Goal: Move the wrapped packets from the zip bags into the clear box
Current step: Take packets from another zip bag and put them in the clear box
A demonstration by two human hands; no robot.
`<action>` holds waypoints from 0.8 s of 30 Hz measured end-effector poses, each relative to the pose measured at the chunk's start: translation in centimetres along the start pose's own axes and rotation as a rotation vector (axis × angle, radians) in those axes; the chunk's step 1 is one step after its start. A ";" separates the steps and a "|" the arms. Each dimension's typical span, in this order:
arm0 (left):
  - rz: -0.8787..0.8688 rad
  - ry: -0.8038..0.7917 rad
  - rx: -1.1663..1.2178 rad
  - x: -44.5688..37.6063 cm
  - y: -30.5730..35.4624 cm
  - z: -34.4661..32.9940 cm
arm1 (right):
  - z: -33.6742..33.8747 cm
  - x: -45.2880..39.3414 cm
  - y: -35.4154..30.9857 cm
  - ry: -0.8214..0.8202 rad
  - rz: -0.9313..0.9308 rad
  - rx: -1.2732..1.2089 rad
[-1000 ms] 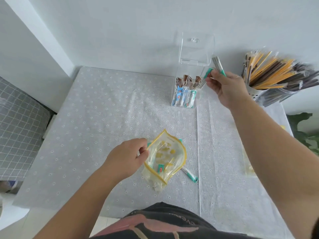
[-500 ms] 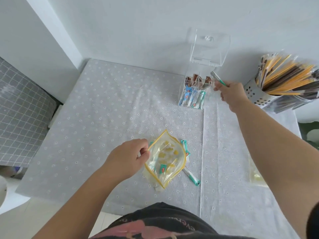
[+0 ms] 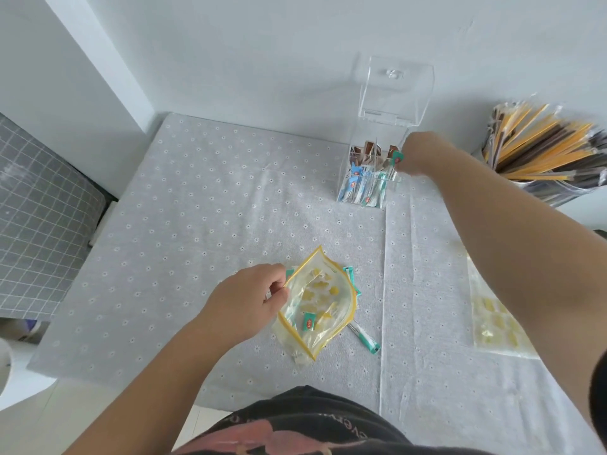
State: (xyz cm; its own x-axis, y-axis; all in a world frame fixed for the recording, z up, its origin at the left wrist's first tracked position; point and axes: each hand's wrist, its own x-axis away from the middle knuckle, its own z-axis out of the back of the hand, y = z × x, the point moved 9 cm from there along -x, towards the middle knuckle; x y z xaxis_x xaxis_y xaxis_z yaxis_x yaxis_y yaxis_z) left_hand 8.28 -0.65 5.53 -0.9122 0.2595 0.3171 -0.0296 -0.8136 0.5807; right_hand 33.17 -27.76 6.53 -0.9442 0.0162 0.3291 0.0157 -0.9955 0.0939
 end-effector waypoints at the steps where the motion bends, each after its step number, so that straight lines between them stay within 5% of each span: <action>1: 0.004 0.001 0.002 0.1 -0.1 0.0 | -0.1 -0.1 -0.3 -0.015 -0.007 0.019; 7: 0.018 0.025 0.014 0.2 -0.7 0.4 | -0.3 -0.3 -1.2 -0.001 0.023 0.010; 12: 0.019 0.064 0.036 0.3 -0.4 1.2 | 4.4 9.8 -6.3 0.153 0.218 -0.495; 16: -0.011 0.072 0.049 0.3 0.2 1.7 | 1.8 17.8 -12.3 -0.232 0.466 -0.721; 19: -0.025 0.068 0.059 0.3 0.8 1.9 | -4.1 21.3 -16.6 -0.447 0.596 -0.455; 24: -0.058 0.083 0.061 0.8 1.8 2.3 | -12.5 20.8 -18.9 -0.466 0.557 -0.022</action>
State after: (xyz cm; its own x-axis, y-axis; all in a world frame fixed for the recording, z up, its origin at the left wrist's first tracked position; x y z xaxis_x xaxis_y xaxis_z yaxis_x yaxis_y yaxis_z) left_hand 8.41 -0.71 8.53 -0.9405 0.2591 0.2198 -0.0608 -0.7647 0.6415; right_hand 9.08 -9.75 -0.12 -0.5597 -0.4599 0.6894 0.4420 -0.8693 -0.2211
